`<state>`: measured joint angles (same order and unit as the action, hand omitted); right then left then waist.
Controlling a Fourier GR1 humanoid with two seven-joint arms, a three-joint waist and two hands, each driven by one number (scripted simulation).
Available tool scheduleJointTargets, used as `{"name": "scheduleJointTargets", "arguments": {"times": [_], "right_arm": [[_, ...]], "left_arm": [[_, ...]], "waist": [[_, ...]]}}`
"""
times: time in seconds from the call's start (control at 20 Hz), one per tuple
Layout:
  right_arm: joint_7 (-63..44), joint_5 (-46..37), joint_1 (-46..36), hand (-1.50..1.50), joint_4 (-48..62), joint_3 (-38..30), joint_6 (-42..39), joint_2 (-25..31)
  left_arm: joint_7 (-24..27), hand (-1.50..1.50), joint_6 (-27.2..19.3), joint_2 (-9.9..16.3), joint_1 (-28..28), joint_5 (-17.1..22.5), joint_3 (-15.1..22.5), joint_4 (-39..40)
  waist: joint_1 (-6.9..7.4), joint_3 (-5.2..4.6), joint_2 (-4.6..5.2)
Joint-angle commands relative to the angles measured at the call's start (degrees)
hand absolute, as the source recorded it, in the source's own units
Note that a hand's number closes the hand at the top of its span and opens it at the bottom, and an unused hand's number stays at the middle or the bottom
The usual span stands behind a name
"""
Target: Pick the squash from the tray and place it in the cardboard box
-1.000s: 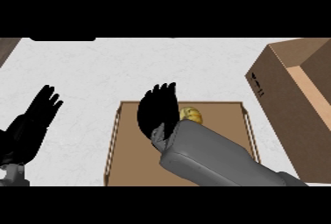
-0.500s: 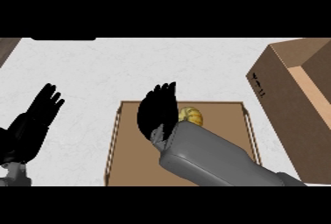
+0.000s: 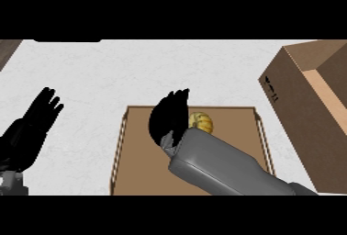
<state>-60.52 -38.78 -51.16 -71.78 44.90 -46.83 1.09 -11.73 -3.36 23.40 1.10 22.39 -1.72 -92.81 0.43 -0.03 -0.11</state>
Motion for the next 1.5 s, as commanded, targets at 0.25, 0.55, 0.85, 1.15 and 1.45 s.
{"name": "scheduleJointTargets", "arguments": {"times": [0.25, 0.55, 0.85, 1.15, 1.45], "right_arm": [[-7.9, -1.3, -0.4, -1.50, 3.9, 1.5, -0.5, -1.0], [-4.8, -4.3, 0.4, -1.50, 9.6, 1.9, 3.8, -1.0], [-5.8, -4.8, 2.0, -1.50, 5.4, -1.8, -3.2, -1.0], [-3.5, -10.2, 7.7, -1.50, 4.7, -0.9, -1.1, -1.0], [-2.1, -10.8, 6.8, -1.50, 5.7, -0.6, -1.0, -1.0]], "left_arm": [[0.6, 0.00, 0.2, -2.4, 2.7, -1.6, -0.1, 3.7], [-0.9, 0.00, 0.5, -2.8, 2.3, -2.7, 0.9, 1.5], [-0.8, 0.00, 0.1, -3.7, -0.1, -3.6, -0.1, -1.5], [-1.2, 0.00, -0.1, -4.7, -0.5, -3.9, -1.0, -1.2], [-0.7, 0.00, 4.4, -2.9, 0.8, -2.2, -4.4, 1.8]], "waist": [[0.20, -0.02, 0.13], [0.64, 0.01, 0.25], [0.08, 0.02, -0.01], [-0.38, 0.04, 0.00], [-0.06, 0.01, 0.11]]}}
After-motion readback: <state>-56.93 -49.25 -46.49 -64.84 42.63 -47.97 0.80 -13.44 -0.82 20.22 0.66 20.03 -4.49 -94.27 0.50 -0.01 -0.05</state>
